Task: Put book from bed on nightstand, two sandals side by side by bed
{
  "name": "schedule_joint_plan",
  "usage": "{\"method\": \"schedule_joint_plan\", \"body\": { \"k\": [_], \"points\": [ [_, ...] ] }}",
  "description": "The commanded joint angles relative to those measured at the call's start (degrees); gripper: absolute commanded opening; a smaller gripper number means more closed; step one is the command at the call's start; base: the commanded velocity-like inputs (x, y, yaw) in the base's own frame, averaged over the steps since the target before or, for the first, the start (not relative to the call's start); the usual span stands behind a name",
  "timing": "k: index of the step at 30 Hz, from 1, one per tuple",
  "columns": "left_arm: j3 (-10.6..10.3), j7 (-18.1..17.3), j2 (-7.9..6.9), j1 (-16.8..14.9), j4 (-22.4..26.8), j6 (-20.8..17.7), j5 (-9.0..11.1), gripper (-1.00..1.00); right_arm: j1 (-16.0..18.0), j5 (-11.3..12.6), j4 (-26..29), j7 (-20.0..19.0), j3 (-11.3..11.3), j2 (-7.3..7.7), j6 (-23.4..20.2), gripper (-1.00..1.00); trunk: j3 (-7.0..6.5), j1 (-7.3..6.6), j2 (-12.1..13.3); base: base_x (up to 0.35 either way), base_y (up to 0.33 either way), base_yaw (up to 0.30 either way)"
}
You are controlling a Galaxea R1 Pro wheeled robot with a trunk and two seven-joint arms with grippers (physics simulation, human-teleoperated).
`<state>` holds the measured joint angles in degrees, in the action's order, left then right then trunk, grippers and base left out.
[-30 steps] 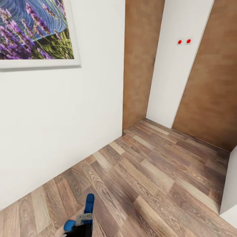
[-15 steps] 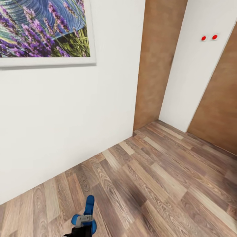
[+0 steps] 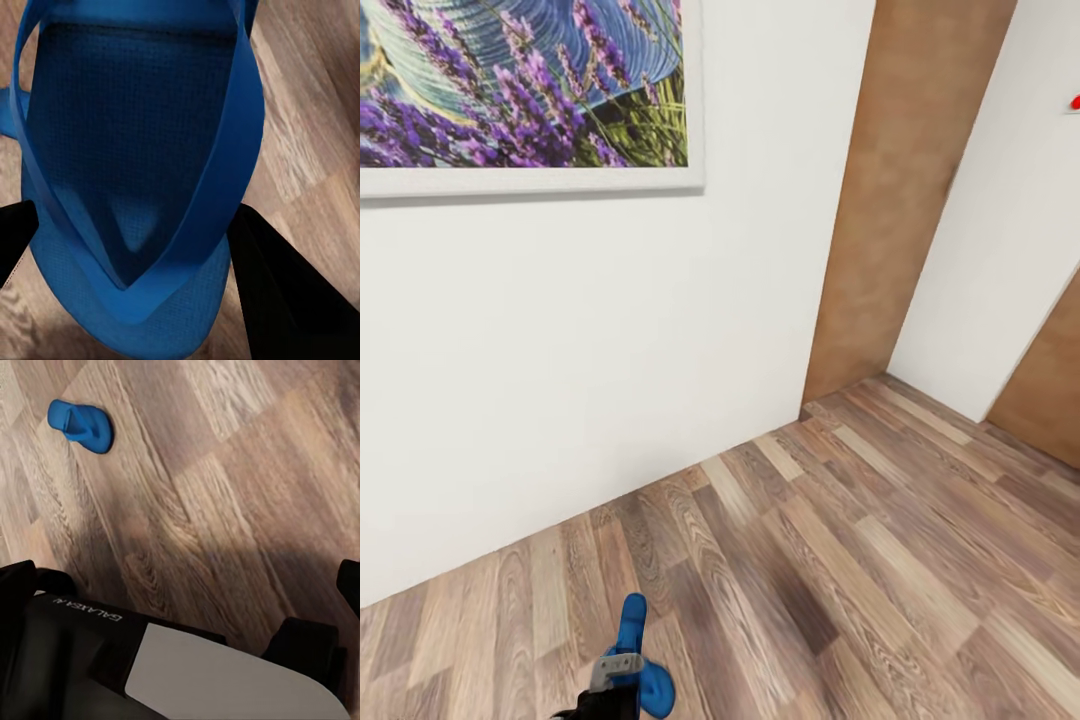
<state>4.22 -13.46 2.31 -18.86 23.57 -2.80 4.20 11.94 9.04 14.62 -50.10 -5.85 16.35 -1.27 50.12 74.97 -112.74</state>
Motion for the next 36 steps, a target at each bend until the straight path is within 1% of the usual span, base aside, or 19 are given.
{"method": "schedule_joint_plan", "body": {
  "k": [1, 24, 30, 36],
  "points": [
    [0.4, -0.4, 0.06, 0.0, 0.0, -0.3, 0.4, -1.0, 0.0, 0.1, 0.0, -0.3, -0.2, 0.0, -0.1, 1.0, 0.1, 0.01, 0.0, 0.112, 0.0, 0.257],
    [0.4, -0.4, 0.06, 0.0, 0.0, -0.3, 0.4, -1.0, 0.0, 0.1, 0.0, -0.3, -0.2, 0.0, -0.1, 1.0, 1.19, 0.01, 0.0, 0.011, 0.0, 0.257],
    [0.4, -0.4, 0.06, 0.0, 0.0, -0.2, 0.3, -1.0, 0.0, 0.1, 0.0, -0.3, -0.2, 0.0, -0.1, 1.0, 1.47, 0.01, 0.0, 0.12, 0.0, 0.257],
    [0.4, -0.4, 0.06, 0.0, 0.0, -0.2, 0.3, -1.0, 0.0, 0.1, 0.0, -0.3, -0.2, 0.0, -0.1, 1.0, 1.76, 0.01, 0.0, 0.025, 0.0, 0.257]
  ]
}}
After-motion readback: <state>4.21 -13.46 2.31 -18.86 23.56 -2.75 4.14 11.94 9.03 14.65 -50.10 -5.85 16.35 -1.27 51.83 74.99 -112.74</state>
